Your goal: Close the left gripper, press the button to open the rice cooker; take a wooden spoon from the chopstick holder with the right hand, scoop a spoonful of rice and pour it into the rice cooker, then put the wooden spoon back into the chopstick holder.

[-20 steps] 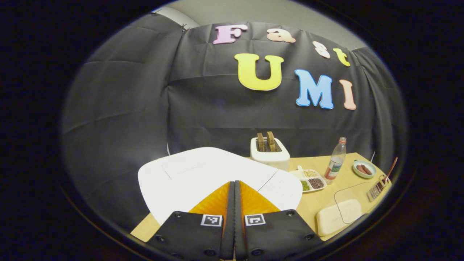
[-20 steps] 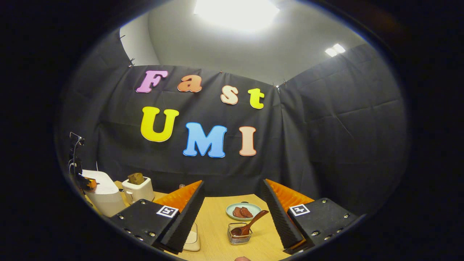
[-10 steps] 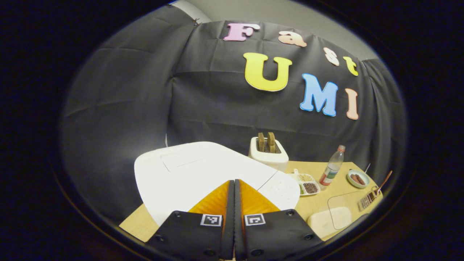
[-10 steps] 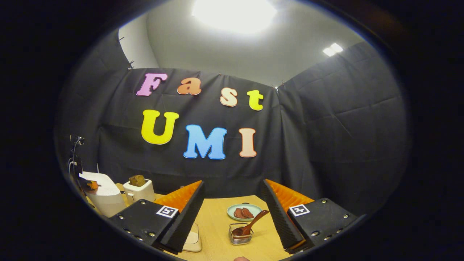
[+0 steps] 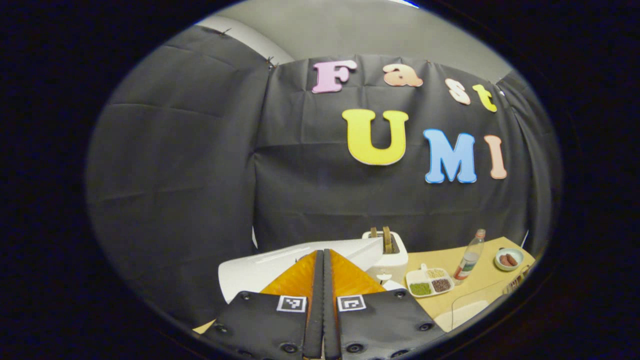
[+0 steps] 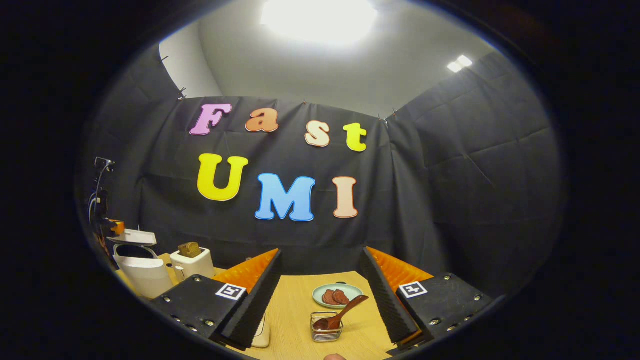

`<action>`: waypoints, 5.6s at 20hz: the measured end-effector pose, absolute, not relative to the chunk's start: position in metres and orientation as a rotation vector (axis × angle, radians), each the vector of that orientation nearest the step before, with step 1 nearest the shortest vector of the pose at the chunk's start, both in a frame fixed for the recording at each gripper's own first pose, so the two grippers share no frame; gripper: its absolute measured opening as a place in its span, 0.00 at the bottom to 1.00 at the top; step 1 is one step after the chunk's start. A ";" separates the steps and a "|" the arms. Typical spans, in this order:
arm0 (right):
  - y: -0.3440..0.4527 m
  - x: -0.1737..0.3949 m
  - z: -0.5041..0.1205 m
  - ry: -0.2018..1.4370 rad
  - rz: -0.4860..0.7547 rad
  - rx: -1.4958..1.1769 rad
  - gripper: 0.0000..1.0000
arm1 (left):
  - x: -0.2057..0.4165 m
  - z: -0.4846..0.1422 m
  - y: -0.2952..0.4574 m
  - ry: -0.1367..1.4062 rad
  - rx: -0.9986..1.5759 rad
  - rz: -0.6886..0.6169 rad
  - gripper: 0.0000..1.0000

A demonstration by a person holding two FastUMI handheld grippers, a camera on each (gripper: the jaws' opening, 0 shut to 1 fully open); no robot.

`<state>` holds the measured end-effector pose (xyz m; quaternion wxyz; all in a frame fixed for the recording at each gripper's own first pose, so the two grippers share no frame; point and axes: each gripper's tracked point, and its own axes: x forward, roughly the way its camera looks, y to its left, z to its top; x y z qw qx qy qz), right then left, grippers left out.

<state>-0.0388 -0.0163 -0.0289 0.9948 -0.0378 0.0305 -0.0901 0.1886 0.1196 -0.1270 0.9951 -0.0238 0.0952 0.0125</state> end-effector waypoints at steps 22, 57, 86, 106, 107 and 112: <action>-0.102 0.056 -0.104 0.182 -0.134 0.028 0.96 | 0.042 -0.016 -0.002 -0.003 0.014 -0.037 0.96; -0.082 0.075 -0.287 0.658 -0.037 0.200 0.11 | -0.008 -0.015 0.025 0.031 0.098 0.087 0.97; 0.119 0.058 -0.214 0.511 0.187 0.031 0.11 | 0.016 -0.056 0.158 0.047 0.056 0.062 0.96; 0.205 0.006 -0.294 0.677 0.257 0.028 0.12 | 0.017 -0.078 0.178 0.083 0.066 0.045 0.97; 0.206 0.005 -0.294 0.691 0.251 0.086 0.12 | 0.015 -0.078 0.179 0.088 0.068 0.045 0.97; 0.198 0.014 -0.299 0.761 0.184 0.412 0.11 | 0.011 -0.078 0.182 0.092 0.075 0.056 0.97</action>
